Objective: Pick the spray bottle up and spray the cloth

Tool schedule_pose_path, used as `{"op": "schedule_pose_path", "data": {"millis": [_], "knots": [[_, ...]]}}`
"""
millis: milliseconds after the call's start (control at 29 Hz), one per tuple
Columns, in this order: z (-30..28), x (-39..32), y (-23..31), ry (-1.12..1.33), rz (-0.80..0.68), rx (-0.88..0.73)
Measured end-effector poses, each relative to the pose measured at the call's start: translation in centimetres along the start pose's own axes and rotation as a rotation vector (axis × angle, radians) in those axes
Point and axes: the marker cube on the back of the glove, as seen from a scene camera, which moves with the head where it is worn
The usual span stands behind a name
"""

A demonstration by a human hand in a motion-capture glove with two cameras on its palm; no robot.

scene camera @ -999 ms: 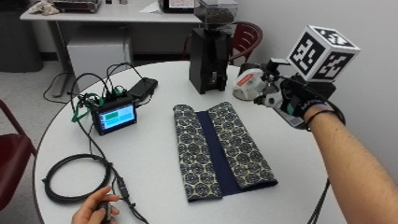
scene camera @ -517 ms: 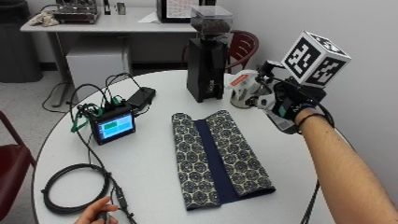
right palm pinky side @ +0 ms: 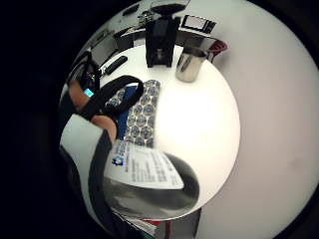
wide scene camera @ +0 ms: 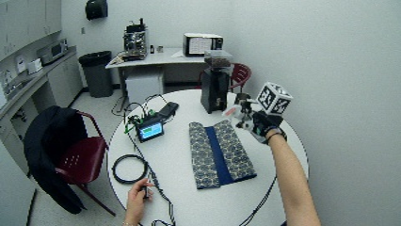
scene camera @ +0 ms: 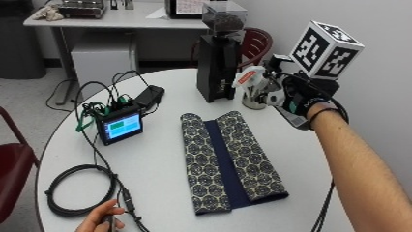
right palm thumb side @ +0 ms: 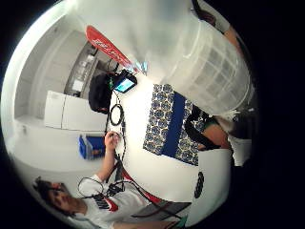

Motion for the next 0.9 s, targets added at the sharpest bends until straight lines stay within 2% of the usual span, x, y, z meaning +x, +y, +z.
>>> {"op": "schedule_pose_path", "data": {"millis": [69, 241, 345, 655, 896], "knots": [[0.1, -0.6, -0.1, 0.011, -0.006, -0.011], [7.4, 1.1, 2.2, -0.042, 0.043, -0.154], [9.3, 2.6, 2.8, -0.068, 0.071, -0.176], [-0.6, 0.0, 0.9, -0.189, 0.047, 0.059], [0.1, -1.3, 1.3, -0.489, 0.050, 0.134]]}}
